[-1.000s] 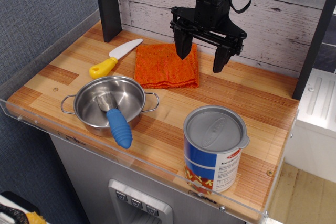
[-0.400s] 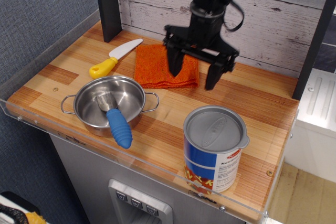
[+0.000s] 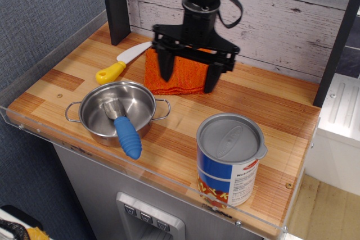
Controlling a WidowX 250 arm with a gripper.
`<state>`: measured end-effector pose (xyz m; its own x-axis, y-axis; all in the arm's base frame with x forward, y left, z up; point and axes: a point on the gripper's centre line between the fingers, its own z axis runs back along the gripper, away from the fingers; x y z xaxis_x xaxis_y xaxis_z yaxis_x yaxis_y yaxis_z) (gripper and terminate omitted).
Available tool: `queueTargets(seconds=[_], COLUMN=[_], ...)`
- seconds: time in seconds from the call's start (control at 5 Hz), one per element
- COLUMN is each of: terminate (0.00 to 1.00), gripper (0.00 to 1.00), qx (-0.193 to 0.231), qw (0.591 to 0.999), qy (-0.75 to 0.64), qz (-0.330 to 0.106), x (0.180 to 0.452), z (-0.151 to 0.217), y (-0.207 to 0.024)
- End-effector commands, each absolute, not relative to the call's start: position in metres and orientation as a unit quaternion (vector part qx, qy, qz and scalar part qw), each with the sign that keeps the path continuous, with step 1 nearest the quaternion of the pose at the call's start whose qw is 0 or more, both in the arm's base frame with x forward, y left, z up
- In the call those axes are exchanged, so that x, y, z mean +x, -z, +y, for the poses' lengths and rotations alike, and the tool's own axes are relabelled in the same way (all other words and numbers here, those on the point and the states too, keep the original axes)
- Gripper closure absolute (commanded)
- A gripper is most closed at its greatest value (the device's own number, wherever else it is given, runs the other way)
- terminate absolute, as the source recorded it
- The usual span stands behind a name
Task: Place the blue fork in front of the brick wall in the back right corner.
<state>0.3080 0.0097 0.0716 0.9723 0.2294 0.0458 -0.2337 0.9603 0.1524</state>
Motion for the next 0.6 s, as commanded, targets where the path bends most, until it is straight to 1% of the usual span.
queueTargets(seconds=[0.0, 0.2, 0.4], terminate=[0.0, 0.0, 0.0], gripper=[0.0, 0.0, 0.0], qx=[0.06, 0.059, 0.038], qw=[0.967, 0.946, 0.931], qy=[-0.247, -0.316, -0.36], qz=[-0.027, -0.028, -0.037], x=[0.263, 0.237, 0.219], z=[0.016, 0.018, 0.028], y=[-0.098, -0.105, -0.102])
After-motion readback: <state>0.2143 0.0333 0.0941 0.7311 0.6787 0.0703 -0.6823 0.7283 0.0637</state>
